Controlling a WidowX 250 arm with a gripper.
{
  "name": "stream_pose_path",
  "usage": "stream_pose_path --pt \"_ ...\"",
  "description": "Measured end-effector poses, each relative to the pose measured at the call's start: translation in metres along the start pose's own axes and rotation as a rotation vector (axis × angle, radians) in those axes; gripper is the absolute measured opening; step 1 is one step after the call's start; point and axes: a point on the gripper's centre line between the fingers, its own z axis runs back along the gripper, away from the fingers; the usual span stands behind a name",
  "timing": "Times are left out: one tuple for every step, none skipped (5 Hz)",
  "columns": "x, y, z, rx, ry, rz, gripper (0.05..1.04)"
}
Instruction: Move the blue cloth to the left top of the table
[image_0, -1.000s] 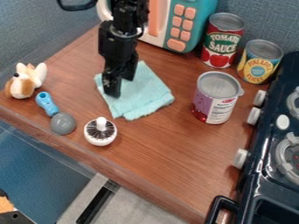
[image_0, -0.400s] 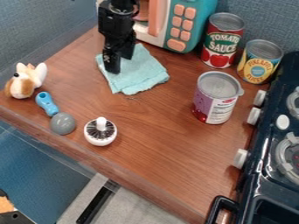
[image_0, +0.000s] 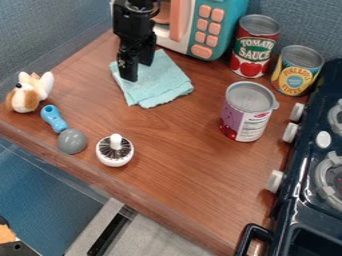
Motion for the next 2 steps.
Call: stream_pose_path --pt "0.0057 -0.001 0.0384 -0.067 -0.021 0.002 0.999" --pt "0.0054 -0.0012 0.0386 -0.074 -0.02 0.001 0.999"
